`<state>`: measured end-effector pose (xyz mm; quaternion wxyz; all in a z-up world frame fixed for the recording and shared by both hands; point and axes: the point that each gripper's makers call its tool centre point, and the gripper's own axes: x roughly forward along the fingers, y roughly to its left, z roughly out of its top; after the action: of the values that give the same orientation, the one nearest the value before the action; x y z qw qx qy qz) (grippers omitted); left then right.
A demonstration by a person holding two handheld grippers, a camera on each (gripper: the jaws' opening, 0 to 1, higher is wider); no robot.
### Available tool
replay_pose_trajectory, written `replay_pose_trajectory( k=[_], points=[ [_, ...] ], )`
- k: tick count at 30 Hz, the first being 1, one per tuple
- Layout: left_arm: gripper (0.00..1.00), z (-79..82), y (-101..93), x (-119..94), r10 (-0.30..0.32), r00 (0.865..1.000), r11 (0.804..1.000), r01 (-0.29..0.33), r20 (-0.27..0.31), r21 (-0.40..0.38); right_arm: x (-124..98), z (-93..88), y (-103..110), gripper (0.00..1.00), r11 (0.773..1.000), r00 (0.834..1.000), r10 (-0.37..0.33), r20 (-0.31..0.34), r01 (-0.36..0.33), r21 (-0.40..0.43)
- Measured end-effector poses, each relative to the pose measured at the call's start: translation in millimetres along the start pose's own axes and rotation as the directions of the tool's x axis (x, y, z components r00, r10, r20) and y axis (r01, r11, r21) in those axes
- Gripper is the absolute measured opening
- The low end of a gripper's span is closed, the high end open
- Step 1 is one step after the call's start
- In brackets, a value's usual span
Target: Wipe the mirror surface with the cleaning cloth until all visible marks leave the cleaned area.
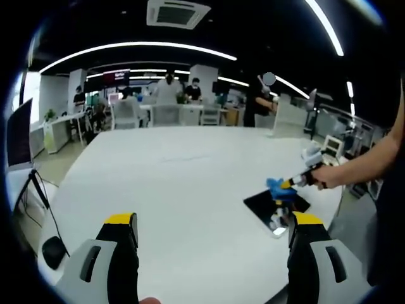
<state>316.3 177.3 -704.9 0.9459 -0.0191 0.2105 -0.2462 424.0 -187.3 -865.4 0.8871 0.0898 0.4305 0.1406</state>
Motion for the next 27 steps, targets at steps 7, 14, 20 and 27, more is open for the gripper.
replay_pose_trajectory(
  k=[7,14,20,27],
  points=[
    [0.99,-3.6,1.9,-1.6,0.000,1.000,1.000,0.000,-0.006,0.000,3.0,-0.2,10.0,0.00,1.000,1.000,0.009,-0.011,-0.009,-0.011],
    [0.99,-3.8,3.3,-3.4,0.001,1.000,1.000,-0.001,-0.006,-0.003,4.6,-0.5,12.6,0.00,1.000,1.000,0.013,-0.013,-0.013,-0.011],
    [0.99,-2.5,1.6,-0.8,-0.005,1.000,1.000,0.005,-0.008,0.000,5.9,-0.9,16.9,0.00,1.000,1.000,0.015,-0.019,-0.015,-0.015],
    [0.99,0.3,-0.3,2.0,-0.011,1.000,1.000,0.011,-0.003,0.006,7.8,-0.6,20.3,0.00,1.000,1.000,0.017,-0.022,-0.017,-0.014]
  ],
)
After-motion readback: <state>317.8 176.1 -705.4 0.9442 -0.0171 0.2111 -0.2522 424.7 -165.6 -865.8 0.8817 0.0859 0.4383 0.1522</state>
